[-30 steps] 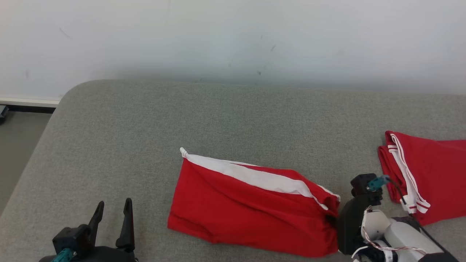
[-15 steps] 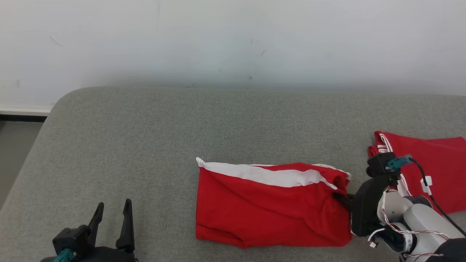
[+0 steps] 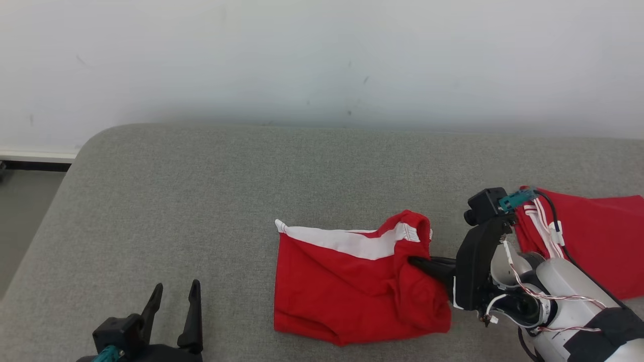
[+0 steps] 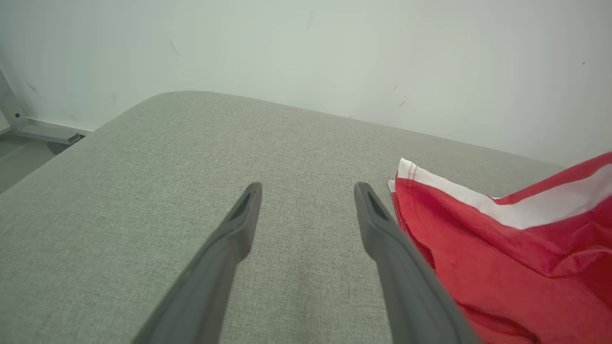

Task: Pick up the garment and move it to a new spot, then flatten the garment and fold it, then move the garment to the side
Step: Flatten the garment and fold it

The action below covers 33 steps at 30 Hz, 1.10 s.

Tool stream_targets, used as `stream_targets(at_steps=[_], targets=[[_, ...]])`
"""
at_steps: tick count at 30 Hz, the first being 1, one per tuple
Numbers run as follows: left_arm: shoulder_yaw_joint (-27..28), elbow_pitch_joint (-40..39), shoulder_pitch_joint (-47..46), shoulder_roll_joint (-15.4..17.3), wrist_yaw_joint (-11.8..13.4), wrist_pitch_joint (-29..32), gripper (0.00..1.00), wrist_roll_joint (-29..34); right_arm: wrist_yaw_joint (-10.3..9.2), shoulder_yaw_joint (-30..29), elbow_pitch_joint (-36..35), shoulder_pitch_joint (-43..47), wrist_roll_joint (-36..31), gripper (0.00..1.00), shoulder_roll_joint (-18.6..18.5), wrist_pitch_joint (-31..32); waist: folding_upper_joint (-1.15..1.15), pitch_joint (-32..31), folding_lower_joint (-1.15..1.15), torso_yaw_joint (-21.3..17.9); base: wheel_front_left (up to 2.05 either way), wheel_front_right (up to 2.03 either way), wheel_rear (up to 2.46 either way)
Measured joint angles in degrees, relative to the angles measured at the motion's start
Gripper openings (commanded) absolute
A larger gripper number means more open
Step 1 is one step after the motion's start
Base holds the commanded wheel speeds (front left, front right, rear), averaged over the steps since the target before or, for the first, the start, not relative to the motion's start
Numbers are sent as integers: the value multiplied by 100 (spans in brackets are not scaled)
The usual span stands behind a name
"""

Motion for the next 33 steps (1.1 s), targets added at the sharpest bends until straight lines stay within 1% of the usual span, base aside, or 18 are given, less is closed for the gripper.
stream_targets(at_steps=[2,3,7,9,12,16,20,28,33], targets=[[-9,12,-8,-25,-4,0,100,0,-30,21,32,-53,73,0,96,96,0,17,0,43,0,0,0],[-11,24,-19,-32,-45,0,100,0,-37,46,71,-90,100,0,153,148,0,27,0,67,0,0,0],[-18,63,-64,-40,-53,0,100,0,-180,112,299,-308,103,0,370,296,0,73,0,168,0,0,0],[-32,88,-149,-52,-97,0,100,1,-257,120,425,-449,103,0,490,346,0,98,0,222,0,0,0],[-68,113,-229,-105,-99,0,100,49,-333,169,635,-652,103,0,633,437,0,128,0,307,0,0,0],[-127,198,-250,-198,-146,0,100,99,-400,242,934,-777,101,0,738,544,0,154,0,424,0,0,0],[-130,259,-286,-221,-149,0,100,99,-481,279,1191,-906,92,0,825,590,0,163,0,542,0,0,0],[-147,380,-316,-283,-153,0,100,99,-485,333,1528,-1072,92,0,1045,598,0,144,0,704,0,0,0],[-167,415,-365,-341,-197,0,100,100,-488,379,1753,-1112,66,0,1095,634,0,125,-1,810,0,0,0]])
